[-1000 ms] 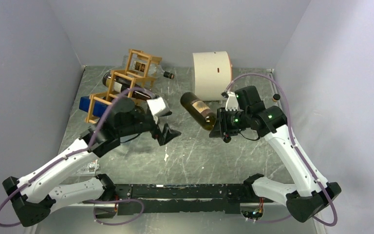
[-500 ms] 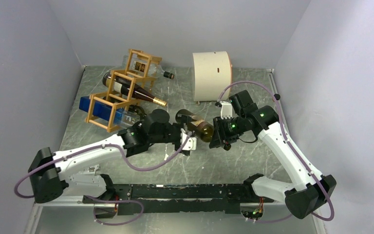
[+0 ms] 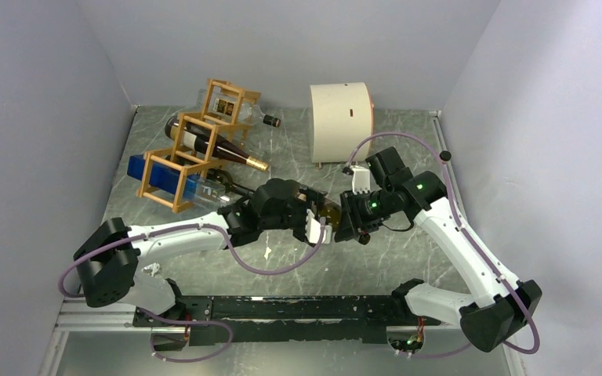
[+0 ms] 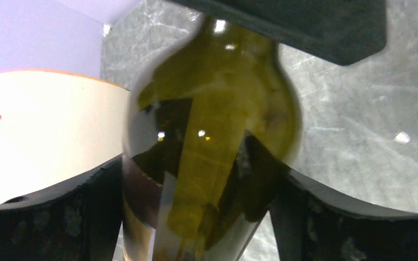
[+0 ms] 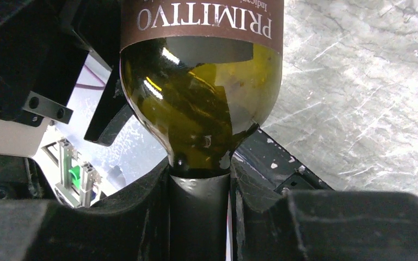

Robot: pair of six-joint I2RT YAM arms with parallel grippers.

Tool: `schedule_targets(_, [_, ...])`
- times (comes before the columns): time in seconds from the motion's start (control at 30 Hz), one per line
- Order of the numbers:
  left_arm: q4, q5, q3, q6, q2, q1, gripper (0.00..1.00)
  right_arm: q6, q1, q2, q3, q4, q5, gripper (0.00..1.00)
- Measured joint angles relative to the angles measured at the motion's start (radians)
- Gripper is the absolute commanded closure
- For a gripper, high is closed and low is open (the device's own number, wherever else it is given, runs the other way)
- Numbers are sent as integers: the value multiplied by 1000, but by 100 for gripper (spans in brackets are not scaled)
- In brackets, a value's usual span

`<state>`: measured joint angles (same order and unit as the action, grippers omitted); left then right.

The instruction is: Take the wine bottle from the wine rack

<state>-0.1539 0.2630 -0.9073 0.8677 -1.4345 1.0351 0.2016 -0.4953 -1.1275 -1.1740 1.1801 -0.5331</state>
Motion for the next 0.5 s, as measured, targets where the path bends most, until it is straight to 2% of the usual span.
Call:
schedule_targets(0.03, [-7, -3, 6, -2, 0, 0, 38, -1, -5, 2, 0, -5, 4, 98])
schedule_targets(0.23, [-89, -31, 58, -6, 3, 13, 75, 2, -14, 5, 0, 12, 31, 42])
schedule_targets(0.3, [-88, -54, 69, -54, 3, 13, 84, 9, -15, 13, -3, -29, 47, 26])
schedule_targets(0.37, [-85, -82, 76, -105, 3, 11, 89, 21, -15, 25, -8, -61, 72, 15])
schedule_targets(0.5, [-91, -143, 94, -219, 21, 7, 93, 47, -16, 49, -24, -116, 156, 7])
